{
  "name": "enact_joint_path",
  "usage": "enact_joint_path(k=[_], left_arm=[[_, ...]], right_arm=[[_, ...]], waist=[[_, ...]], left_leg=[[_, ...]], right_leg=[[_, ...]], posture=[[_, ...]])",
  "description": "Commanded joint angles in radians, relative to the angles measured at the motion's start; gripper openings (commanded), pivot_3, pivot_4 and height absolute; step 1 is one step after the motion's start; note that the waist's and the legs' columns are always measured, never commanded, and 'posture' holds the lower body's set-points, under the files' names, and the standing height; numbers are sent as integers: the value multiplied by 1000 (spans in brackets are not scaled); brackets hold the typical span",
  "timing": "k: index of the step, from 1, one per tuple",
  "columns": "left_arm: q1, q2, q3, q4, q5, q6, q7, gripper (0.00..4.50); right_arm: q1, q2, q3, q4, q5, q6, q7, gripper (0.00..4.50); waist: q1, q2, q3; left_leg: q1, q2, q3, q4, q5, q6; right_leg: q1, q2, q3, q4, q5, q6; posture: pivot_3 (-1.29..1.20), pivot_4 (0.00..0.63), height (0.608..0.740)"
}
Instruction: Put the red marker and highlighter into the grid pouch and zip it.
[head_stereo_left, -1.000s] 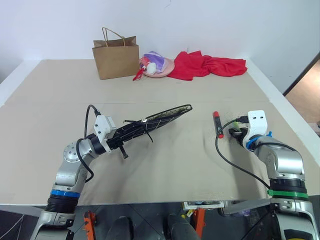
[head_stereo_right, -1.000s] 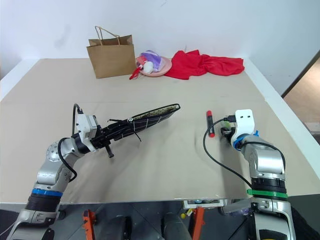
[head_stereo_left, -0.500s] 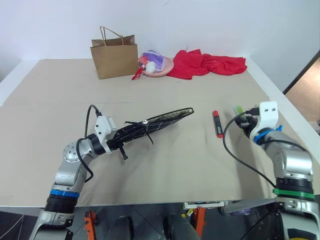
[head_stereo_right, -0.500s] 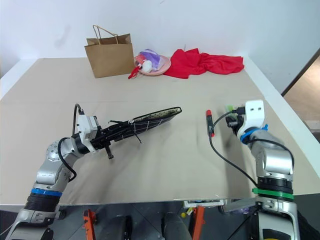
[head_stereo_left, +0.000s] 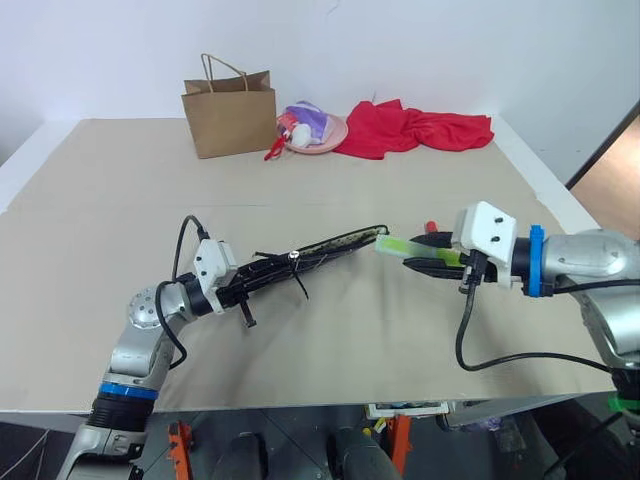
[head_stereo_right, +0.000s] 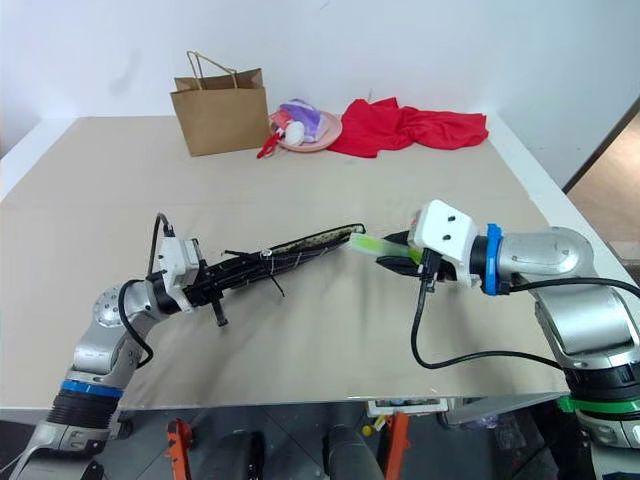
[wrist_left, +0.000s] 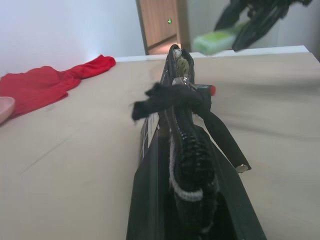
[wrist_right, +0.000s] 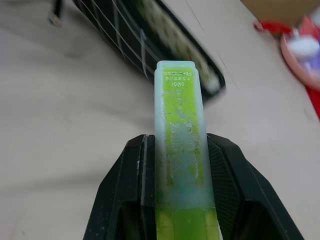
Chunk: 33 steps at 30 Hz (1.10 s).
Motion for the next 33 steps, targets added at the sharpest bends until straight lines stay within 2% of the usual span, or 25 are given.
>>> enact_joint_path(k=[1,5,15,33], left_arm=[[8,13,-10,-30,23,-44,-15,0],[20,22,-20,-10,59,-91,-27,0],[25,8,-5,36,46,-139,-30,0],[-4,-2,-8,62,44,-151,-38,0]], right_arm=[[-48,14,22,8,-34,-39,-4,1078],[-56,14,12,7,-22,-32,13,1078],[-39,-15,-8,-11,-2,0,65,1078],[-109,80,106,87,-71,-37,64,1078]], waist=[[1,0,0],[2,0,0],[2,0,0],[2,0,0]], left_leg=[[0,0,0,0,0,0],[-1,0,0,-1,0,0],[-1,0,0,0,0,0],[-1,0,0,0,0,0]], right_leg=[[0,0,0,0,0,0],[0,-1,0,0,-1,0],[0,0,0,0,-1,-1],[0,-1,0,1,-1,-1]], posture=[[0,150,740],[0,150,740],[0,150,740],[0,150,740]])
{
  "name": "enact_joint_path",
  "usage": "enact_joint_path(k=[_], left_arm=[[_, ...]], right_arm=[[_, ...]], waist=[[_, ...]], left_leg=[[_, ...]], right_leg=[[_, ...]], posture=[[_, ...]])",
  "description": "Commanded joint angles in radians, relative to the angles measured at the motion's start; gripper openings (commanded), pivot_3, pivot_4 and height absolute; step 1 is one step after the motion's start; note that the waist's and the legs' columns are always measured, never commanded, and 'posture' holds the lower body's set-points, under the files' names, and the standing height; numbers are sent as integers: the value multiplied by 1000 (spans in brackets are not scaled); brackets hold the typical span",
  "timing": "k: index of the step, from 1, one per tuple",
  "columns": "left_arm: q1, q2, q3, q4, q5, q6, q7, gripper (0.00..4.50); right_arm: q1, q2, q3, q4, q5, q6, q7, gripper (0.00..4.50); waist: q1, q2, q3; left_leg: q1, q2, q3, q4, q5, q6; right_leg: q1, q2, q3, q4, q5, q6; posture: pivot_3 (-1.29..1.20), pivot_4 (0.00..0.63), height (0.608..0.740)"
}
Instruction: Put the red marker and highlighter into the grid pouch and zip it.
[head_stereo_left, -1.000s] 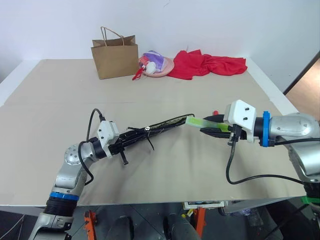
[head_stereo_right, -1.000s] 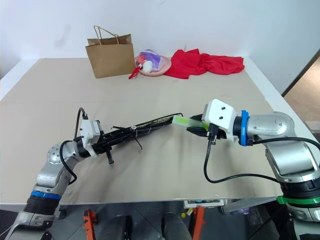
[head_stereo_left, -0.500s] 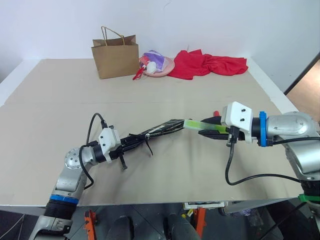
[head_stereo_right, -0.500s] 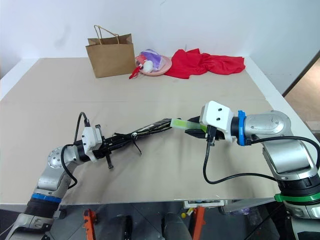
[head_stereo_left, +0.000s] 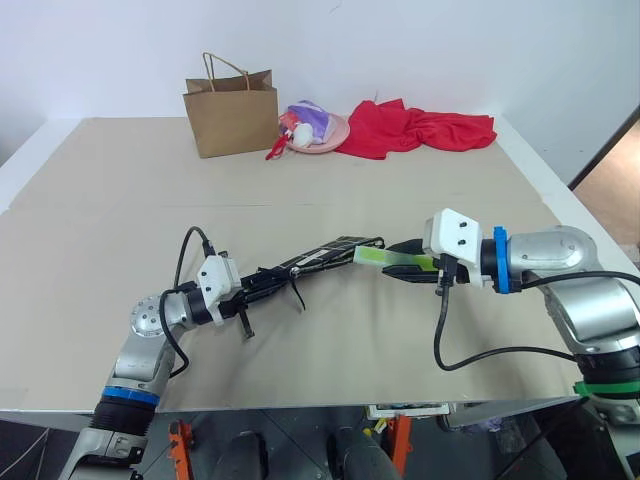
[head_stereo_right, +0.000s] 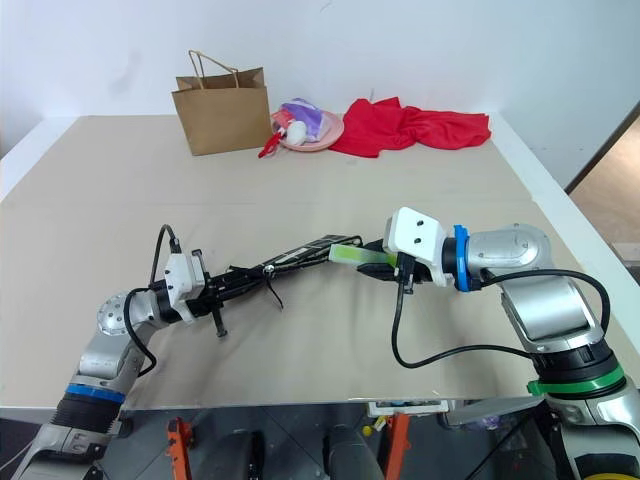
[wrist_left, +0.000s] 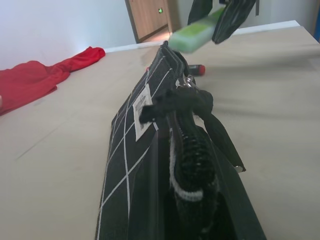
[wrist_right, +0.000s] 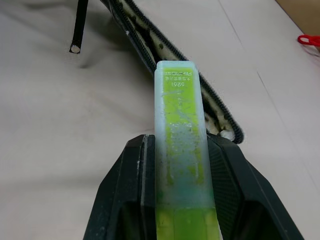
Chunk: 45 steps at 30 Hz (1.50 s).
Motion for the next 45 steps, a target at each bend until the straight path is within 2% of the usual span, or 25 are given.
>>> enact_joint_path(k=[1,10,16,25,31,36,41,45], left_arm=[[-14,-1,11,-22,-13,-14,4,0],[-14,0,6,-50,-17,4,10,0],[-21,2,-3,-55,-14,11,1,0],[-16,2,-5,-51,-10,3,-5,0],[-13,1,-6,-46,-11,-3,-11,0],[-14,-1,-5,-41,-11,-9,-21,0],[-14,-5,-1,-42,-11,-8,-23,0],[-12,-6,3,-50,-10,-1,-16,0]], right_arm=[[-26,2,-3,-1,-14,-21,2,1078],[-69,22,59,63,-85,-58,8,1078],[-156,100,146,121,-150,-88,12,1078],[-225,169,177,172,-178,-100,18,1078],[-225,262,256,124,-203,-120,34,1078],[-187,305,369,92,-252,-220,78,1078],[-199,333,367,156,-295,-308,58,1078],[-210,344,323,181,-290,-323,44,2987]], waist=[[0,0,0],[-1,0,0],[-2,0,0],[0,0,0],[-2,0,0],[-1,0,0],[-1,0,0],[-3,0,0]], left_leg=[[0,0,0,0,0,0],[0,0,0,0,0,0],[0,0,0,0,0,0],[-1,0,0,0,0,0],[0,1,-1,0,0,0],[0,1,-1,0,0,0],[-1,0,-1,1,0,0],[0,1,-1,1,0,0]], right_leg=[[0,0,0,0,0,0],[0,0,0,0,0,0],[0,1,0,1,0,-1],[-1,0,0,1,2,-5],[-1,2,-1,2,2,-6],[-1,1,-1,3,2,-6],[-1,0,-1,3,2,-6],[-1,1,-2,3,2,-6]], posture=[[0,150,740],[0,150,740],[0,150,740],[0,150,740],[0,150,740],[0,150,740],[0,150,740],[0,150,740]])
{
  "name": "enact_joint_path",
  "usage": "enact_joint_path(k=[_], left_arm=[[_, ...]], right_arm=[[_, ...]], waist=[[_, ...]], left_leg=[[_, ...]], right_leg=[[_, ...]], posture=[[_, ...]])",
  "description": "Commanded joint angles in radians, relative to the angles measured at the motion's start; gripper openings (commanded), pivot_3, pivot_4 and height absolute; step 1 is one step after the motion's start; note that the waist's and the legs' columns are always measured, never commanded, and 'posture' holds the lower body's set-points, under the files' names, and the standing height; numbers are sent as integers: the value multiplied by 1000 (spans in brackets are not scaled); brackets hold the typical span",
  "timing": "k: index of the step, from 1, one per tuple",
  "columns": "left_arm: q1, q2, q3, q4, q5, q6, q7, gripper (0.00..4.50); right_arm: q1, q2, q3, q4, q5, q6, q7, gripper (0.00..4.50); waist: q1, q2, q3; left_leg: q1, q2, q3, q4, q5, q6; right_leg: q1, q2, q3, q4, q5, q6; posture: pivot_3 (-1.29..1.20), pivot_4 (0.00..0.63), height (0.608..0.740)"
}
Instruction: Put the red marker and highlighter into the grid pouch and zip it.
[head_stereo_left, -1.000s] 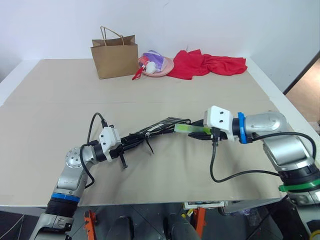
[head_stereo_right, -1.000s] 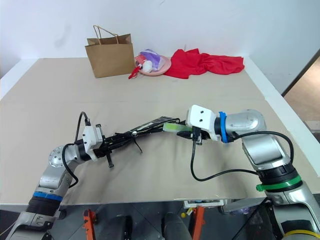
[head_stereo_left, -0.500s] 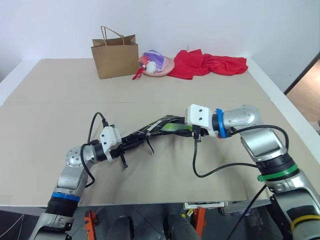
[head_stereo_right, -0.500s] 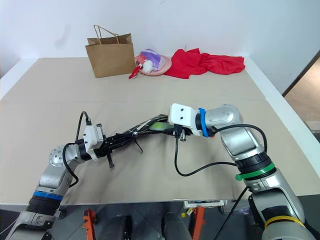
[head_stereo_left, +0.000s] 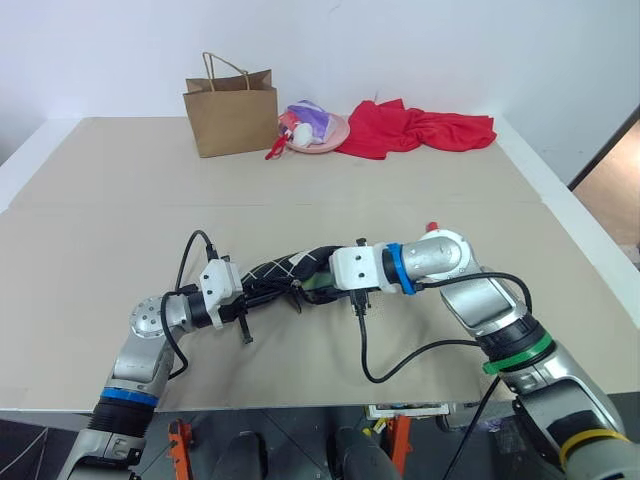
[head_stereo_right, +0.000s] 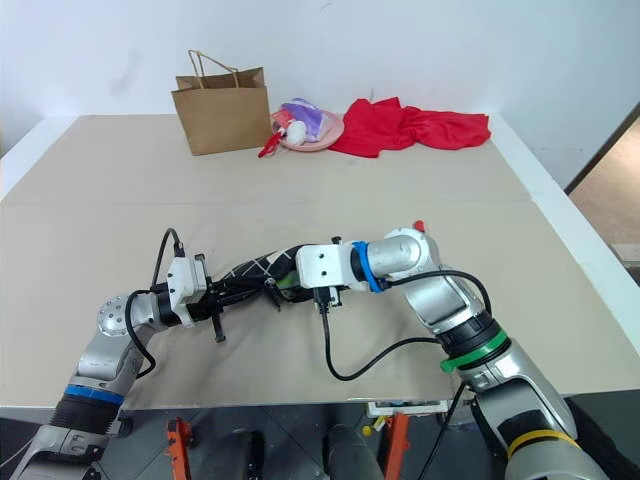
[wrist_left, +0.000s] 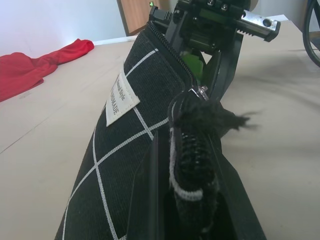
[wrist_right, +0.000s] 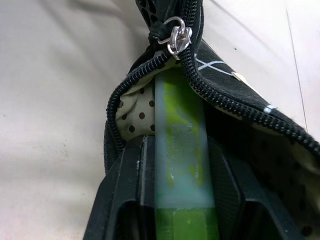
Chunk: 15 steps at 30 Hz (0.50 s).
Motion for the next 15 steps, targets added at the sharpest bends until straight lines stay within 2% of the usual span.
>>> enact_joint_path(k=[1,2,5,12,15], left_arm=[[-19,-6,8,-48,-15,-18,17,0],[-18,-7,8,-52,-15,-15,20,0],[-14,-6,9,-58,-16,-11,28,0],[4,-2,8,-74,-21,-3,40,0],[10,-2,11,-78,-25,1,44,0]], right_arm=[[-14,19,-23,-7,11,-25,-7,3478],[-13,9,-37,-3,14,-33,-2,3806],[-16,-21,-115,-14,77,12,9,3806],[38,-193,-417,-205,442,334,118,3806],[70,-218,-566,-253,627,473,95,3806]], waist=[[-1,0,0],[0,0,0],[1,0,0],[7,0,0],[5,0,0]], left_leg=[[0,1,0,0,0,0],[0,1,0,0,0,0],[0,0,0,0,0,0],[-1,-2,0,0,0,0],[-1,-1,-1,0,0,1]], right_leg=[[0,1,0,0,0,0],[0,1,0,0,0,-1],[0,0,0,0,0,-1],[1,-3,0,0,0,0],[1,-1,-1,0,0,-1]], posture=[[0,150,740],[0,150,740],[0,150,740],[0,150,740],[0,150,740]])
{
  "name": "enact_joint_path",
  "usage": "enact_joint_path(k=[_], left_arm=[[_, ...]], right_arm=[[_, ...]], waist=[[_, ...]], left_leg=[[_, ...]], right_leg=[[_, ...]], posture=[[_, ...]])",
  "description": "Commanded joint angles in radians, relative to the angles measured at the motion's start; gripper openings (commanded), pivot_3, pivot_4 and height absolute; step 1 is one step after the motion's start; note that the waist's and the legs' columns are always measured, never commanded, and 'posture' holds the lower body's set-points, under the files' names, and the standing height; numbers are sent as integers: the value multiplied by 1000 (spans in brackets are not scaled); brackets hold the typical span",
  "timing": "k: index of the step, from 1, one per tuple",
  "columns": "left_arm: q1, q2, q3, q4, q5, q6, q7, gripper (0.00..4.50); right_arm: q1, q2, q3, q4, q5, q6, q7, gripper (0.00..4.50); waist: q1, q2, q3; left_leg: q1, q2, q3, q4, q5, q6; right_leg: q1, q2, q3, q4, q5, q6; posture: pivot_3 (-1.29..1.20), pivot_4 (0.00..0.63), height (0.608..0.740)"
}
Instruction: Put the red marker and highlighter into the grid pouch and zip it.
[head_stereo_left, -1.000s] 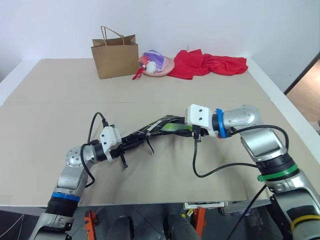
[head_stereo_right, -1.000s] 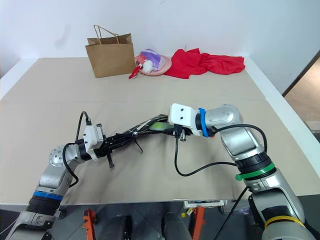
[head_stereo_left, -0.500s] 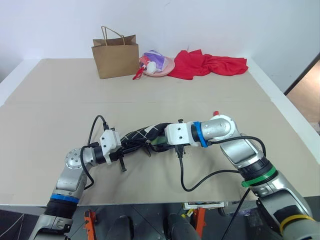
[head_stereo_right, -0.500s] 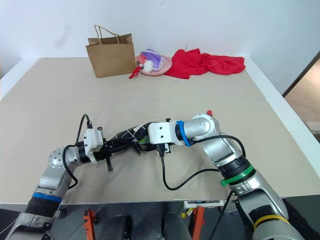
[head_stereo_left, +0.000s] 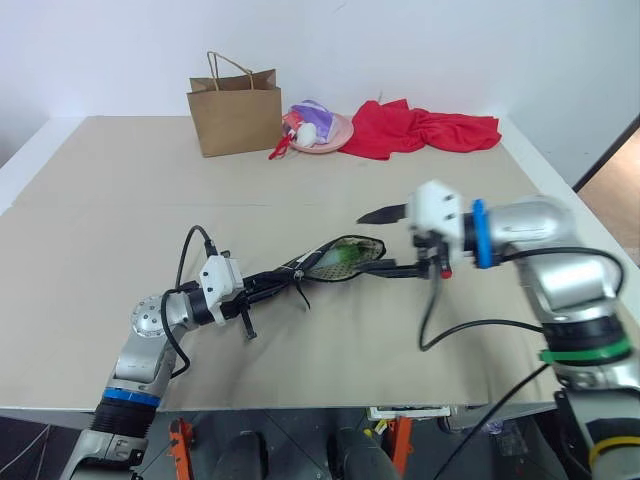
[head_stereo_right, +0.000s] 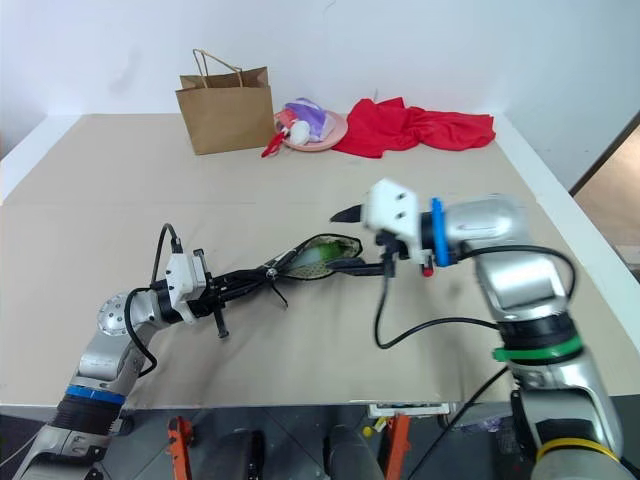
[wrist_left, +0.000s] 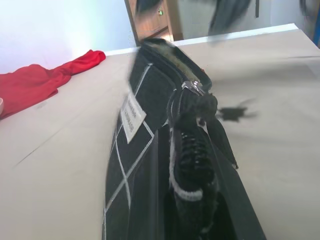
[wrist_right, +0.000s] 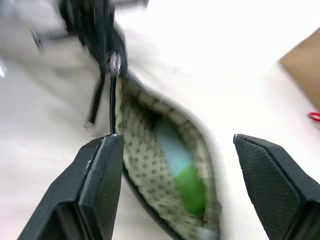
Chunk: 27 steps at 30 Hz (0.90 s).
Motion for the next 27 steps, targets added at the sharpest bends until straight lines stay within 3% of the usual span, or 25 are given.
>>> enact_joint_path(k=[1,4,8,15,27], left_arm=[[4,2,10,-40,-20,-3,9,0],[6,6,13,-42,-23,0,9,0],[5,11,16,-45,-26,7,8,0],[-25,9,5,-65,-29,49,21,0],[-16,7,4,-111,-30,85,48,0]], right_arm=[[19,-26,-178,-44,184,134,-38,3806],[67,-73,-215,58,77,89,-137,3806],[113,-103,-125,224,-161,77,-370,3806],[117,69,-83,269,-222,267,-624,3806],[111,140,-72,465,-274,233,-753,3806]], waist=[[-5,0,0],[-5,0,0],[-6,0,0],[-9,0,-1],[-7,-1,-1]], left_leg=[[0,0,0,0,0,0],[2,0,-1,0,0,0],[3,0,3,1,1,-1],[2,2,2,-1,1,-1],[2,-1,3,0,1,-1]], right_leg=[[0,1,0,0,0,0],[1,1,0,0,0,0],[2,0,2,0,0,4],[-1,4,4,1,0,3],[1,0,3,-1,1,4]], posture=[[0,150,740],[0,150,740],[0,150,740],[0,150,740],[0,150,740]])
